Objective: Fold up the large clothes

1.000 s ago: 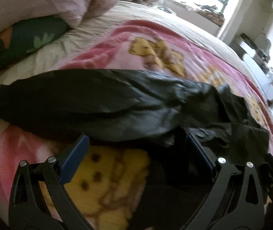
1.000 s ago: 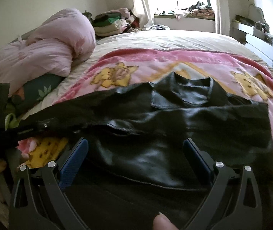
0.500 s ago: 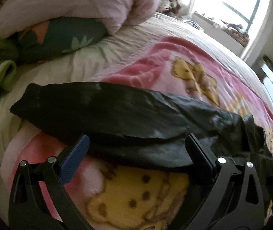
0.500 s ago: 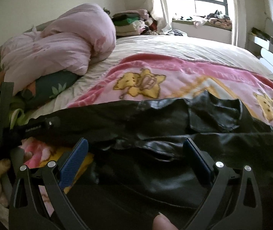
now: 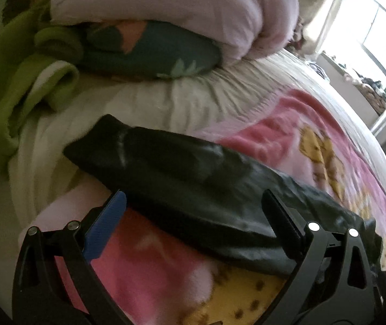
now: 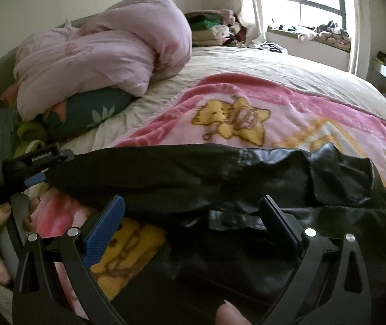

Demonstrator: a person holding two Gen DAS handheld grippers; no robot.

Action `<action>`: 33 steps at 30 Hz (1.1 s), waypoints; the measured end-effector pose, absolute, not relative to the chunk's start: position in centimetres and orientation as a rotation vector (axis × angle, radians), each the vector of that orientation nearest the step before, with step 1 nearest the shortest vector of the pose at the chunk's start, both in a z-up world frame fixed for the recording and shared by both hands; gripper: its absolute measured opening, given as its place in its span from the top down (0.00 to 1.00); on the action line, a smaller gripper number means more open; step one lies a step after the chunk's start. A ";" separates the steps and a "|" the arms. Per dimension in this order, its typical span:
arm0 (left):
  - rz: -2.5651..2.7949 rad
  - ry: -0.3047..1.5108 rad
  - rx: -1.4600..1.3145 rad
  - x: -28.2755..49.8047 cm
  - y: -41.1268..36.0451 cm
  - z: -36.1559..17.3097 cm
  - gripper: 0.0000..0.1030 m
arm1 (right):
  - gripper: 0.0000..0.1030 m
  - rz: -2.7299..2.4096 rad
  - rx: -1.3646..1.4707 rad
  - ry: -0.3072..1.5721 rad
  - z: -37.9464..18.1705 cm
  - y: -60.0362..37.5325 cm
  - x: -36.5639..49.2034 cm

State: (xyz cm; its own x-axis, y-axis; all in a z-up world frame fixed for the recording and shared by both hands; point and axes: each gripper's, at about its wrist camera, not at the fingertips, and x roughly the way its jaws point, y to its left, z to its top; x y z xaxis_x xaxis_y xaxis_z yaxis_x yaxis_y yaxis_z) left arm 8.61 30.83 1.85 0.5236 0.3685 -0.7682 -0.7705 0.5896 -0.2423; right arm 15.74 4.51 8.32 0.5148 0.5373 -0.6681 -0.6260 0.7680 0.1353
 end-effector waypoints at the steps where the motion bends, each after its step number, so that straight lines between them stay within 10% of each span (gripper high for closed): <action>1: 0.747 0.739 -0.634 8.5 31.3 1.6 0.09 | 0.04 0.707 -0.128 0.757 8.3 4.8 15.8; 21: 0.742 0.749 -0.942 8.0 37.3 -4.6 0.10 | 0.04 0.738 -0.127 0.797 7.1 7.2 14.7; 28: 0.694 0.755 -0.894 8.8 36.8 -4.3 0.80 | 0.04 0.719 -0.144 0.767 7.6 4.9 13.7; 33: 0.579 0.644 -0.915 8.0 36.7 -2.3 0.91 | 0.04 0.701 -0.131 0.757 7.8 2.4 13.3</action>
State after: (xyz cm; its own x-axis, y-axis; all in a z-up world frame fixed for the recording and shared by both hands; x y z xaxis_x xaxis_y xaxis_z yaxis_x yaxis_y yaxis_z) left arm 8.02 36.65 -2.29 0.6718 0.1802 -0.7185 -0.6955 0.4872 -0.5281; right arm 13.27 2.44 7.79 0.5139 0.5360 -0.6697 -0.6266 0.7678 0.1337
